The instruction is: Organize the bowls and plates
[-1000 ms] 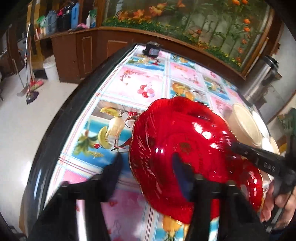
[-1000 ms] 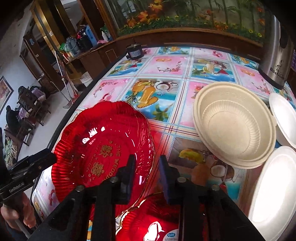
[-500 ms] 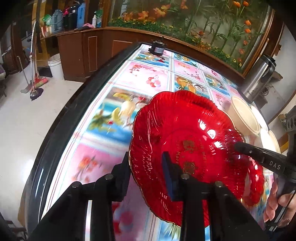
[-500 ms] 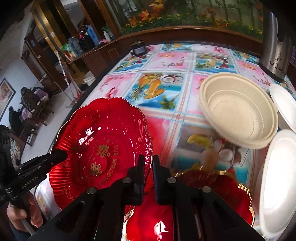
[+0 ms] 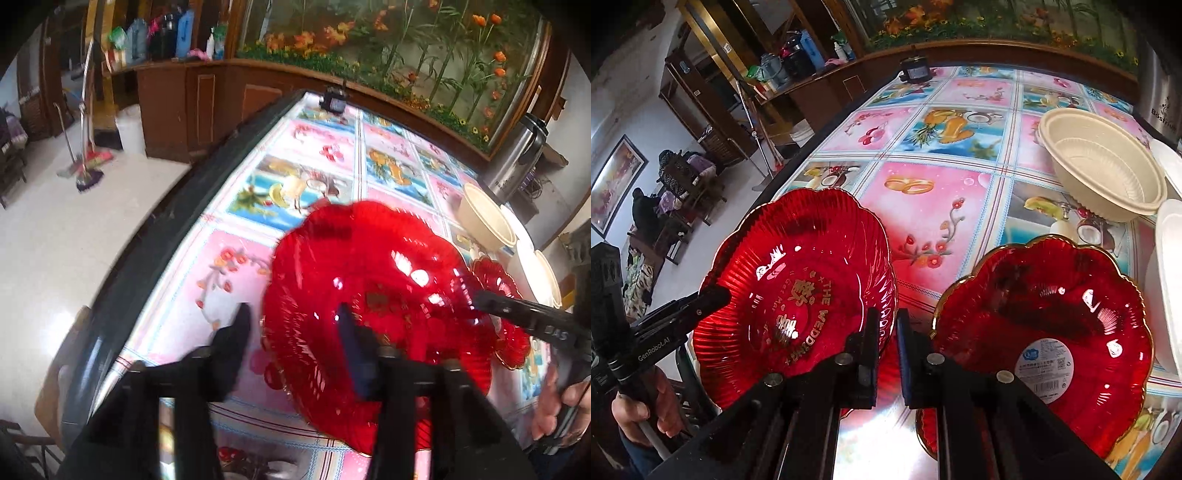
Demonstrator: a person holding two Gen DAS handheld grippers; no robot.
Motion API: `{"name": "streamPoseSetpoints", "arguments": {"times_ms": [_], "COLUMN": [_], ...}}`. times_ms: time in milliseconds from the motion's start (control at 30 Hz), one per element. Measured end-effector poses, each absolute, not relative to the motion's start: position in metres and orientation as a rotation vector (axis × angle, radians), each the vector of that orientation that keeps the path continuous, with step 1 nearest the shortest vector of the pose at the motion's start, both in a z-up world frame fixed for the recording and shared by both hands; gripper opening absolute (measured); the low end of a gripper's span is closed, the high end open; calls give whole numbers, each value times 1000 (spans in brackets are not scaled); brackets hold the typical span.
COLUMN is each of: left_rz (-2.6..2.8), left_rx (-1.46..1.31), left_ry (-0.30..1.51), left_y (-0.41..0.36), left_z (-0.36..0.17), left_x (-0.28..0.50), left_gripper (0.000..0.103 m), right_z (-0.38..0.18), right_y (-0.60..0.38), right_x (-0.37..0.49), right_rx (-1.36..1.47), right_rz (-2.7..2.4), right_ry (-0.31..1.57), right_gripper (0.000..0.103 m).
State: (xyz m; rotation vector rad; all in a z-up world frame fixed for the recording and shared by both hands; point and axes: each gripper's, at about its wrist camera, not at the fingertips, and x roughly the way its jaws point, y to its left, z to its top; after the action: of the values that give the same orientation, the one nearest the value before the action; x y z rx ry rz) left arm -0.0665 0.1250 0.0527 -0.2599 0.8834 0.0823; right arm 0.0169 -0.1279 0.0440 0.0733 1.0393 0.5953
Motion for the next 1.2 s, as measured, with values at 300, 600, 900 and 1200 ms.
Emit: {"name": "streamPoseSetpoints", "arguments": {"times_ms": [300, 600, 900, 1200], "left_rz": [66, -143, -349, -352], "left_rx": [-197, -130, -58, 37], "left_ry": [775, 811, 878, 991], "left_y": [106, 34, -55, -116], "left_z": [88, 96, 88, 51], "left_x": [-87, -73, -62, -29], "left_gripper": [60, 60, 60, 60], "right_z": [49, 23, 48, 38], "right_y": [-200, -238, -305, -370], "right_x": [0, -33, -100, -98], "right_rx": [116, 99, 125, 342], "right_rz": [478, 471, 488, 372], "right_ry": [991, 1071, 1017, 950], "right_gripper": [12, 12, 11, 11]}}
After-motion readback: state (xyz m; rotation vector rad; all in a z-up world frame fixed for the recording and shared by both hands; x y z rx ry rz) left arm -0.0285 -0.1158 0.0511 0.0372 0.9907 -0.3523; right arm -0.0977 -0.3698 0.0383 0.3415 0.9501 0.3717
